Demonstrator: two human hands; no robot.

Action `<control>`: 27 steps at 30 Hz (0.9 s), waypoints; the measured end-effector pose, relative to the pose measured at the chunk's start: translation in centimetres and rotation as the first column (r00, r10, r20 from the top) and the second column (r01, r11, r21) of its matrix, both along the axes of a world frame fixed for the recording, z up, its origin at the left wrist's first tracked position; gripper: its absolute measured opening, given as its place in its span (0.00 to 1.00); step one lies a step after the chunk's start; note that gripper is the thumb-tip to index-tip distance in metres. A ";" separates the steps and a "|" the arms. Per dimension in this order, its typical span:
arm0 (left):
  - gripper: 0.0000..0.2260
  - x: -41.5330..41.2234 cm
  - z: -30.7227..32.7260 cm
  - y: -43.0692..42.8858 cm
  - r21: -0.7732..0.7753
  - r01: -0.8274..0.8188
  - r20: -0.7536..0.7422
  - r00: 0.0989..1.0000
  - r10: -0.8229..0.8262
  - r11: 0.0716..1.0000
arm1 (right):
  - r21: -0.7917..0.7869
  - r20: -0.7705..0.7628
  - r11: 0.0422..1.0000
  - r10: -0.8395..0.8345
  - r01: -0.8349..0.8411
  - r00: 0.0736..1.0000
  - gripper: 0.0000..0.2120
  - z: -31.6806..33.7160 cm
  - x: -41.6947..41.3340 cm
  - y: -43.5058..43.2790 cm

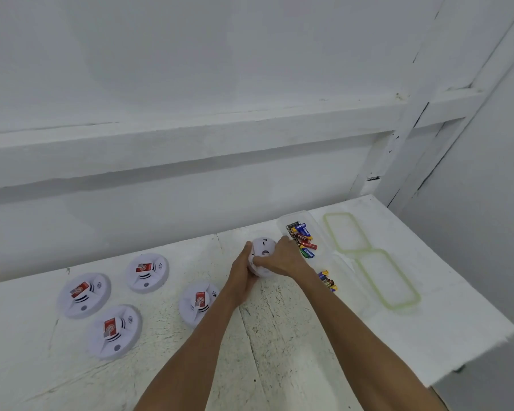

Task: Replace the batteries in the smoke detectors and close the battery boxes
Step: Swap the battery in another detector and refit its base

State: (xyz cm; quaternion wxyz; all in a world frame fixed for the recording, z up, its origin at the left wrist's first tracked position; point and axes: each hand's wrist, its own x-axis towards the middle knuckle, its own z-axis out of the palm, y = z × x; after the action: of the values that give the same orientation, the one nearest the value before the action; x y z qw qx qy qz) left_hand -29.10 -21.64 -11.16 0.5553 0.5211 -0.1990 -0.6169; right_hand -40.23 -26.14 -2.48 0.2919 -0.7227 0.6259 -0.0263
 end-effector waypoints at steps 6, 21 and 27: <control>0.27 0.1 0.7 0.0 0.009 0.022 -0.171 0.985 -0.021 1.000 | -0.041 -0.025 0.999 -0.023 0.022 0.999 0.39 0.7 0.9 0.7; 0.24 1.4 1.4 2.0 0.067 0.013 -0.159 0.987 -0.002 0.998 | -0.123 0.103 0.992 0.007 0.005 0.995 0.42 0.2 2.4 4.0; 0.19 2.0 1.0 2.4 0.079 0.023 -0.178 0.984 -0.008 0.997 | -0.123 0.132 0.992 0.029 -0.013 0.991 0.40 0.0 2.2 5.0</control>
State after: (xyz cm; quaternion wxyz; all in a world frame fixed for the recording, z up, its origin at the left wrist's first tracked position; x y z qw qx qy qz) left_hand -27.12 -19.26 -10.19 0.5444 0.4845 -0.1274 -0.6728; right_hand -38.05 -21.14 -2.43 0.2889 -0.7424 0.5944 -0.1097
